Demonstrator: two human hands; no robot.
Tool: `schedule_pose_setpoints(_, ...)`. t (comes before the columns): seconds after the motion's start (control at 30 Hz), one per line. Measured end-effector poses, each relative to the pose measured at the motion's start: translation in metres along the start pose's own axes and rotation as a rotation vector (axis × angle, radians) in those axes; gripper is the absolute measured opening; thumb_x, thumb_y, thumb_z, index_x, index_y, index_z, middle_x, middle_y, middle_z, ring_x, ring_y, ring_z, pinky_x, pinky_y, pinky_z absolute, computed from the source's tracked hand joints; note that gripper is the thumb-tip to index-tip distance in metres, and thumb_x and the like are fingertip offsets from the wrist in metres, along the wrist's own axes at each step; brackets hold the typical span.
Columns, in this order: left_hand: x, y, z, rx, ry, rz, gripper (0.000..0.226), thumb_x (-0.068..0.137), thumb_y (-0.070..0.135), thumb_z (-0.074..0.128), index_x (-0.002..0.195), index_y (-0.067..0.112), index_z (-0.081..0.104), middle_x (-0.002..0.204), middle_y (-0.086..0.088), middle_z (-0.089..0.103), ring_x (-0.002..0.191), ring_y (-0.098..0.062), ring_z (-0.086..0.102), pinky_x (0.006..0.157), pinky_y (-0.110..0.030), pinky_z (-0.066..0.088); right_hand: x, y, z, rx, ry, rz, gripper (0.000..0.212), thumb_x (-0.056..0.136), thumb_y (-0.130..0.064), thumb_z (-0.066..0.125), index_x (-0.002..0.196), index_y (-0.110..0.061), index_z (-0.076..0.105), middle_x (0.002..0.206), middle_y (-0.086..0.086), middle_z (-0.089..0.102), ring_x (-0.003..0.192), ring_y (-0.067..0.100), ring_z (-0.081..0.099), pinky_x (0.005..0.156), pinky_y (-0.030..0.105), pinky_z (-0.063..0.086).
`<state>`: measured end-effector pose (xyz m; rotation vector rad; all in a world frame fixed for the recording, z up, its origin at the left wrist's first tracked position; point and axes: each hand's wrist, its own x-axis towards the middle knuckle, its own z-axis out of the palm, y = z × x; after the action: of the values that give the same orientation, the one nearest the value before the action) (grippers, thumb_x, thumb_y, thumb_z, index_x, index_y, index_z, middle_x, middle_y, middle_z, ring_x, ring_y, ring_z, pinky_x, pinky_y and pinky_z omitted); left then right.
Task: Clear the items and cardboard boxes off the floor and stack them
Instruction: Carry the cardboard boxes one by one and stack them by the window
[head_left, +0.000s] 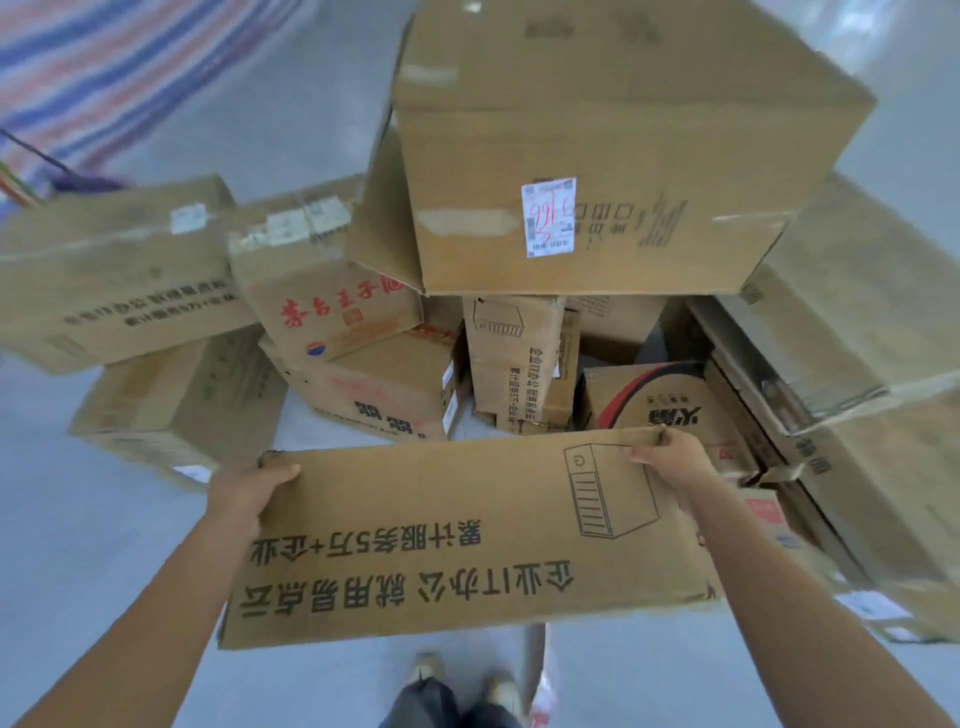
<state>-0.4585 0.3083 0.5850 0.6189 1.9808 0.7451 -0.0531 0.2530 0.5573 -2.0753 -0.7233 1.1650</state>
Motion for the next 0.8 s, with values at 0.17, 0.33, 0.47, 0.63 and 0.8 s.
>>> schedule_pose_setpoints(0.17,-0.046,0.066,0.013,-0.048,-0.215,0.176,0.024,0.081,-0.004,0.063,0.104,0.002,0.062,0.084,-0.015,0.063,0.072,-0.026,0.057,0.064,-0.032,0.046,-0.022,-0.045,-0.067,0.013,0.104,-0.102,0.030,0.085,-0.004,0.062,0.113,-0.002,0.054,0.087,0.005,0.060,0.083,0.020,0.056,0.077,0.036,0.046)
schedule_pose_setpoints(0.33,-0.086,0.119,0.036,-0.091,-0.274,0.368,0.052,0.086,-0.002,0.060,0.136,0.005,0.045,0.118,-0.011,0.055,0.096,-0.026,0.053,0.082,-0.035,0.041,-0.039,-0.073,-0.128,0.147,0.193,-0.113,0.030,0.077,0.000,0.070,0.105,0.002,0.059,0.095,0.018,0.064,0.075,0.027,0.062,0.063,0.034,0.051)
schedule_pose_setpoints(0.47,-0.097,0.170,0.068,-0.031,-0.342,0.525,0.030,0.088,0.001,0.057,0.117,0.010,0.054,0.111,-0.009,0.058,0.090,-0.026,0.052,0.078,-0.036,0.043,-0.053,-0.090,-0.168,0.204,0.323,-0.127,0.024,0.076,-0.002,0.072,0.097,0.003,0.061,0.083,0.014,0.064,0.075,0.029,0.060,0.074,0.039,0.052)
schedule_pose_setpoints(0.63,-0.103,0.222,0.133,0.235,-0.394,0.699,0.039,0.078,0.029,0.066,0.108,0.008,0.056,0.119,-0.013,0.056,0.112,-0.035,0.048,0.096,-0.043,0.042,-0.075,-0.093,-0.212,0.200,0.581,-0.090,0.027,0.074,-0.015,0.078,0.074,-0.003,0.054,0.078,0.014,0.059,0.072,0.026,0.056,0.064,0.032,0.046)
schedule_pose_setpoints(0.8,-0.139,0.243,0.208,0.345,-0.698,0.748,0.062,0.084,0.029,0.064,0.135,0.002,0.040,0.138,-0.018,0.042,0.127,-0.036,0.038,0.094,-0.035,0.037,-0.121,-0.067,-0.241,0.187,0.837,0.073,0.030,0.078,-0.020,0.074,0.078,-0.006,0.047,0.080,0.010,0.052,0.072,0.021,0.051,0.061,0.031,0.044)
